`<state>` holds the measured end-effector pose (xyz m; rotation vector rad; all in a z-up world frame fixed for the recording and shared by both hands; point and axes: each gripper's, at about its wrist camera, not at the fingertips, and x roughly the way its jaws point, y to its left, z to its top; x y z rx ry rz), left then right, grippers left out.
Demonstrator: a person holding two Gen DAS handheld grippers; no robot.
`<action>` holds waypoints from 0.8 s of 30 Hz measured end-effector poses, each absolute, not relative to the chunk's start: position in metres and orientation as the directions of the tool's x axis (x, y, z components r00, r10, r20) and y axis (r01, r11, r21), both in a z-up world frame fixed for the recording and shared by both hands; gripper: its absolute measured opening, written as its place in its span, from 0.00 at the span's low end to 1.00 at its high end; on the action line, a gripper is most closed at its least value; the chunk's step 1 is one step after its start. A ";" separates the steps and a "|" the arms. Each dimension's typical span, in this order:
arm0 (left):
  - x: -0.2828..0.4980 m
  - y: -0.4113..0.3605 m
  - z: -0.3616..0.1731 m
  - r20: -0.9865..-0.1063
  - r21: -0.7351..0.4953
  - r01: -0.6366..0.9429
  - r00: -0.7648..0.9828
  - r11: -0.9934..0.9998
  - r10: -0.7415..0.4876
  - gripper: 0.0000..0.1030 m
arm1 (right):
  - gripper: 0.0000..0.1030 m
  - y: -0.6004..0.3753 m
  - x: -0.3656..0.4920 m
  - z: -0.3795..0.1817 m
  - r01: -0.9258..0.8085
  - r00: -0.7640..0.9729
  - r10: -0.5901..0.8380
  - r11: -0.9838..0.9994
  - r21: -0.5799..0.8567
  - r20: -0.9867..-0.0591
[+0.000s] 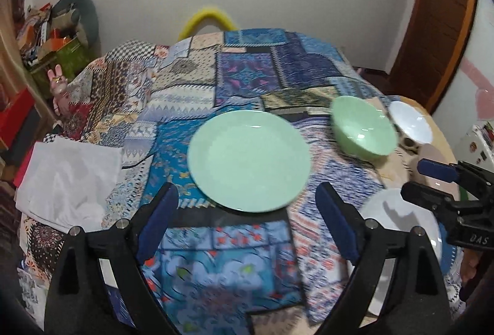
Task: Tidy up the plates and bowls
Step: 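Grasp the pale green plate at opposite rims with both grippers and lift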
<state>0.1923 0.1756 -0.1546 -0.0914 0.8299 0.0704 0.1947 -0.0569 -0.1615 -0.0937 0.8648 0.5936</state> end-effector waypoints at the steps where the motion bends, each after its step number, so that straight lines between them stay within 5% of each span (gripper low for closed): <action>1: 0.198 0.182 -0.159 -0.744 -0.049 -0.104 0.667 0.993 0.034 0.88 | 0.62 -0.054 0.199 -0.164 -0.530 0.493 0.452 0.834 0.155 -0.743; 10: 0.248 0.234 -0.207 -0.790 -0.057 -0.153 0.611 0.987 0.049 0.84 | 0.62 -0.013 0.247 -0.203 -0.537 0.395 0.418 0.827 0.163 -0.818; 15: 0.275 0.248 -0.237 -0.816 -0.069 -0.148 0.578 0.987 0.030 0.64 | 0.61 -0.005 0.268 -0.216 -0.518 0.363 0.393 0.839 0.168 -0.845; 24: 0.304 0.256 -0.263 -0.846 -0.130 -0.109 0.530 0.985 -0.053 0.38 | 0.38 0.013 0.283 -0.229 -0.511 0.311 0.388 0.838 0.191 -0.868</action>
